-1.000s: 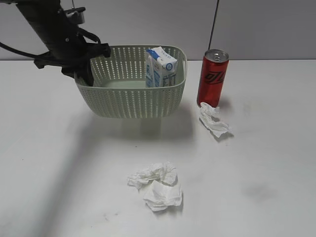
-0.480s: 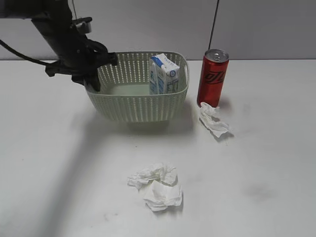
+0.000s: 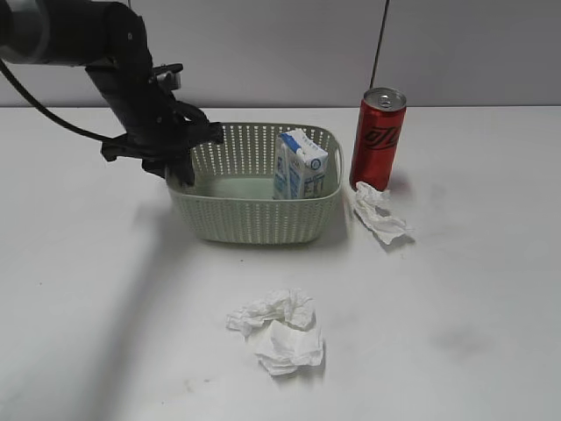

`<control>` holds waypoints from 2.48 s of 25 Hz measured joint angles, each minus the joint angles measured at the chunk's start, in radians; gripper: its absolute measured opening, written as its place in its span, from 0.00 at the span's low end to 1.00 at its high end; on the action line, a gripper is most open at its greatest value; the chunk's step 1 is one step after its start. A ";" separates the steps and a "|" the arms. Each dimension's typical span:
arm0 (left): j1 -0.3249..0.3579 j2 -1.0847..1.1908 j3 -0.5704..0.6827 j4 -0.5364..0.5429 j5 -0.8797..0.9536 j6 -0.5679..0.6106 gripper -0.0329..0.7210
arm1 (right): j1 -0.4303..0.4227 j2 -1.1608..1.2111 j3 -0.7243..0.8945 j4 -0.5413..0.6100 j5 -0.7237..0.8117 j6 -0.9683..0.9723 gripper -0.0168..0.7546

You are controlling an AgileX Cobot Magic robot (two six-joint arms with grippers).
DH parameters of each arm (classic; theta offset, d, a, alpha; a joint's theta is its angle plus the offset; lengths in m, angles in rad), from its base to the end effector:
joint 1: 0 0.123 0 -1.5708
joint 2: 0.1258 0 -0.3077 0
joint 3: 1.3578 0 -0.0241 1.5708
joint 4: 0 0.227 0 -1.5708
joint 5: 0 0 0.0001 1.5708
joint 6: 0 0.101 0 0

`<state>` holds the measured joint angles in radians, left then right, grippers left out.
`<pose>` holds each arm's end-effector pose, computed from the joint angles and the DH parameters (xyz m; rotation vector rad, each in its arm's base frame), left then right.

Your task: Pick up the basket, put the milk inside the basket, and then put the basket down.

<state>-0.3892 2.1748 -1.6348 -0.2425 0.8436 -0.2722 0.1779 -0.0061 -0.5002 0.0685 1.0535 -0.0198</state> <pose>0.4077 -0.1868 0.1794 -0.0287 2.9207 -0.4123 -0.0409 -0.0012 0.2619 -0.2038 2.0234 0.1813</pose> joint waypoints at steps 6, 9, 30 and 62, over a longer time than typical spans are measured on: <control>0.000 -0.008 -0.002 -0.005 0.025 -0.006 0.74 | 0.000 0.000 0.000 0.000 0.000 0.001 0.79; 0.009 -0.061 -0.002 0.012 0.061 0.017 0.87 | 0.000 0.000 0.000 0.000 0.000 0.001 0.79; 0.507 -0.562 0.043 0.048 0.368 0.520 0.81 | 0.000 0.000 0.000 0.000 0.000 0.000 0.79; 0.506 -1.978 1.111 0.106 0.063 0.500 0.81 | 0.000 0.000 0.000 0.000 0.000 0.000 0.79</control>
<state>0.1170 0.1968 -0.5242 -0.1366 0.9070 0.2278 0.1779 -0.0061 -0.5002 0.0685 1.0535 -0.0196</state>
